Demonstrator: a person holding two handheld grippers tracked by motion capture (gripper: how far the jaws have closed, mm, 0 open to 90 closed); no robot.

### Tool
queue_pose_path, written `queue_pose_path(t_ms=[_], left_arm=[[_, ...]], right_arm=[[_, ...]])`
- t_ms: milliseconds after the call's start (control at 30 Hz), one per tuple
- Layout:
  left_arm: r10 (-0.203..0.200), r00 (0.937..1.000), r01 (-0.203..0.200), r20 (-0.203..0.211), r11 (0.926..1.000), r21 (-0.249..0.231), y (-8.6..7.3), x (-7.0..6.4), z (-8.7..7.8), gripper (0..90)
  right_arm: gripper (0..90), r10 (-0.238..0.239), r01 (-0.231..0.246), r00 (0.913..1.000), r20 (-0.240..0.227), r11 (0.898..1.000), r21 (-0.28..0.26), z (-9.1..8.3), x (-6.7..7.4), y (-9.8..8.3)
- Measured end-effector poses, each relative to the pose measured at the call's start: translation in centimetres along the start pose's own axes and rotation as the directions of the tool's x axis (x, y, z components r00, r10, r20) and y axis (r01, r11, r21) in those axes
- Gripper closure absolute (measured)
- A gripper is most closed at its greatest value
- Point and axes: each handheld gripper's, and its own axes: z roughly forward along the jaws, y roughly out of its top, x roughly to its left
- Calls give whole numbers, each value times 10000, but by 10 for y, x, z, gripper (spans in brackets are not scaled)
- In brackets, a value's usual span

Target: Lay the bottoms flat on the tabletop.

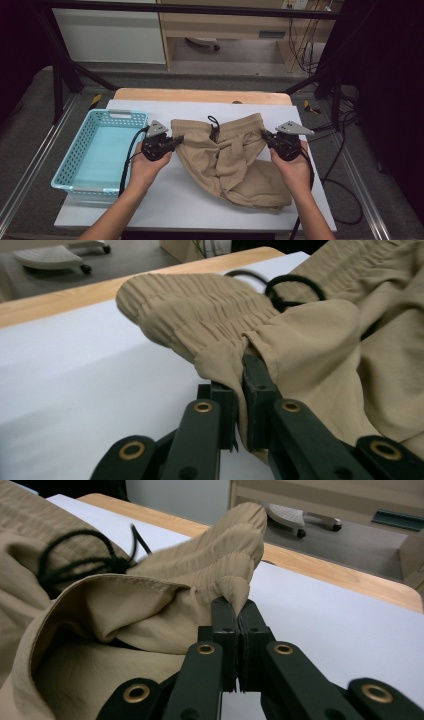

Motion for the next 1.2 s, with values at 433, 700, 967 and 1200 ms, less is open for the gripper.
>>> queue_pose_path(t_ms=[433,700,967,1200], left_arm=[[-138,9984,128,-555,9997,-185,12,16,-4,864],[-392,9966,369,-731,9988,-318,16,26,-8,874],[-213,9976,190,-664,9992,-351,15,18,-5,876],[-206,9974,190,-683,9995,-247,13,17,0,877]], right_arm=[[885,67,-67,9993,364,10000,11,-1,-12,-8],[887,22,-20,9984,572,10000,-36,-2,-16,-11],[888,10,-6,9950,996,10000,-40,-3,-27,-5],[887,28,-21,9929,1192,10000,-56,-4,-34,0]])
